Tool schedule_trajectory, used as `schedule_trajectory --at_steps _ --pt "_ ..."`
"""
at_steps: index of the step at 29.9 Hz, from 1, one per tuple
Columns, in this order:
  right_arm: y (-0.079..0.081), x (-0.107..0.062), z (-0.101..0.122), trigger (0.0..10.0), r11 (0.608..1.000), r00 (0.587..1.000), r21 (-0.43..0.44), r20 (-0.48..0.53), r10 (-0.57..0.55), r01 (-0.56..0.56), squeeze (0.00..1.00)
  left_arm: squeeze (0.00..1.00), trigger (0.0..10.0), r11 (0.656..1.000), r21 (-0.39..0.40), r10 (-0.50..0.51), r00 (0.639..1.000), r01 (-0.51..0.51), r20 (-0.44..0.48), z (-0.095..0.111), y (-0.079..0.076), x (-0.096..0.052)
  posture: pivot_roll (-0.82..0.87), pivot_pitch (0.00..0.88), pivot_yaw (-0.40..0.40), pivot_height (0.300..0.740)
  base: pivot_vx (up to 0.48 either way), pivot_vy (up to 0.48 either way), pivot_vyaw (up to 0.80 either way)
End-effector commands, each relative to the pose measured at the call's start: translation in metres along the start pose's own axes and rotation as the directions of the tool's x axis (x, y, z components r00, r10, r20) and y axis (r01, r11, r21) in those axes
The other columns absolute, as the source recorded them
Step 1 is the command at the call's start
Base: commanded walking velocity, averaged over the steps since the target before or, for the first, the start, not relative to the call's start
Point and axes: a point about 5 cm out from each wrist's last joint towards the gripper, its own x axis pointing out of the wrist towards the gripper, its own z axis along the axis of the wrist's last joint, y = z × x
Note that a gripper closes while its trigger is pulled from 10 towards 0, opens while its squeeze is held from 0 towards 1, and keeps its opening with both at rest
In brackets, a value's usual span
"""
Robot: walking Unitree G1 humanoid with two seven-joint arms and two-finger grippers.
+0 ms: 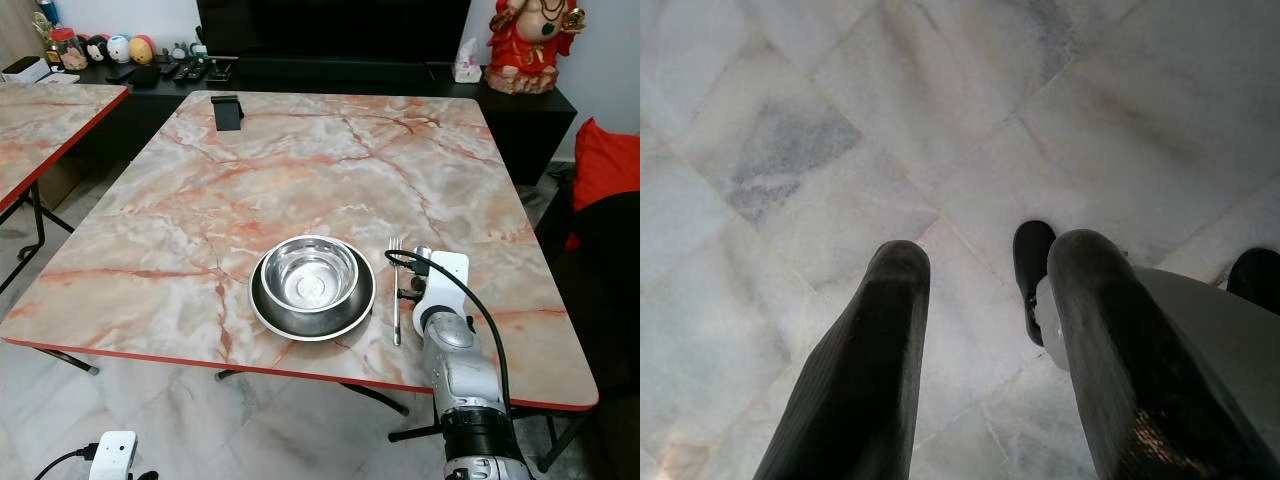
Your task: Setting the table
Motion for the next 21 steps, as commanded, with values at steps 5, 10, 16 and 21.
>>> schedule_trajectory --at_steps 5,10,16,21 --pt "0.005 0.000 0.008 10.0 1.000 0.998 0.009 0.059 0.018 -0.019 0.00 0.00 10.0 1.000 0.001 0.006 1.000 -0.006 -0.017 -0.003 0.002 -0.001 -0.07 0.000 0.021 0.740 0.000 0.000 0.00" --pt "0.007 -0.002 0.018 10.0 0.999 0.990 0.019 0.136 0.028 -0.030 0.00 0.00 10.0 1.000 0.004 0.004 1.000 -0.004 -0.017 -0.003 0.002 -0.001 -0.08 0.000 0.023 0.740 0.000 0.000 0.00" --pt "0.006 -0.003 0.024 10.0 1.000 0.983 -0.020 0.185 0.010 -0.006 0.00 0.00 10.0 1.000 0.002 0.003 1.000 -0.003 -0.013 -0.002 0.002 0.000 -0.08 0.000 0.023 0.740 0.000 0.000 0.00" --pt "0.006 -0.012 0.046 10.0 0.997 0.914 -0.075 0.406 0.006 0.027 0.00 0.00 10.0 1.000 0.000 0.004 1.000 -0.004 -0.013 -0.002 0.002 -0.001 -0.08 0.000 0.021 0.740 0.000 0.000 0.00"
